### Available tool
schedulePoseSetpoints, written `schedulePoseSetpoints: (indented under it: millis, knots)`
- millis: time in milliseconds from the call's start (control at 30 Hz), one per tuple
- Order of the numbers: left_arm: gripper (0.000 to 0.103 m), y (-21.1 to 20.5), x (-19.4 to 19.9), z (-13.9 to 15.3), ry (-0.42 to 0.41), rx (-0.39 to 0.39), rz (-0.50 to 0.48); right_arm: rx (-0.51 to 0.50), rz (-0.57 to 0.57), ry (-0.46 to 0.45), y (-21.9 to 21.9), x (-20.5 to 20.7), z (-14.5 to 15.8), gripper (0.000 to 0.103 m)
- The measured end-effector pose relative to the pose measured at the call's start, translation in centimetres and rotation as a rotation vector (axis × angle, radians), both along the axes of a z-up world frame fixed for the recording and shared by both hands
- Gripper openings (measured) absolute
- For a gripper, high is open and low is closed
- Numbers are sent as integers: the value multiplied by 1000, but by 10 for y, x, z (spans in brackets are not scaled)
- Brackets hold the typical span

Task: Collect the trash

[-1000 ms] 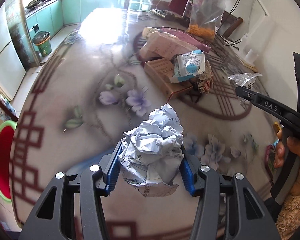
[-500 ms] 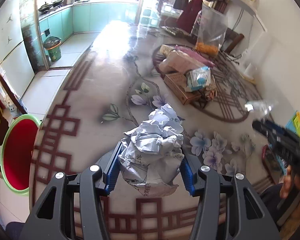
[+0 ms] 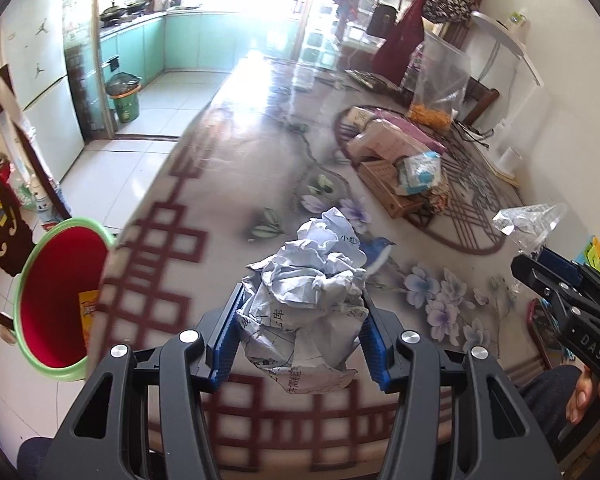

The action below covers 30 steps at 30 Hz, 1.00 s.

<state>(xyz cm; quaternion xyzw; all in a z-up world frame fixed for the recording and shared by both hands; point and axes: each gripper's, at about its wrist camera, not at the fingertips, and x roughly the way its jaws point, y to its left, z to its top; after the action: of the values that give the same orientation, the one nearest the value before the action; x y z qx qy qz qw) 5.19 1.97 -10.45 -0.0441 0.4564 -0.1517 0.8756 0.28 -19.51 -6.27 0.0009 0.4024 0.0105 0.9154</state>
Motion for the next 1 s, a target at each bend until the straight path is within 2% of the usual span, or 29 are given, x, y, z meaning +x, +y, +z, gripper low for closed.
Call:
schedulePoseSetpoints:
  millis: [700,800,1000]
  knots:
    - [50,122,16,1,-7,-27,296,-27,97,6,47,5,5,43]
    - [50,135,17,-2,0,-31,327,-31,119,9,57,9,5,36]
    - [50,159,16,-6,7,-37,368,-35,172,14,77,22,-1,36]
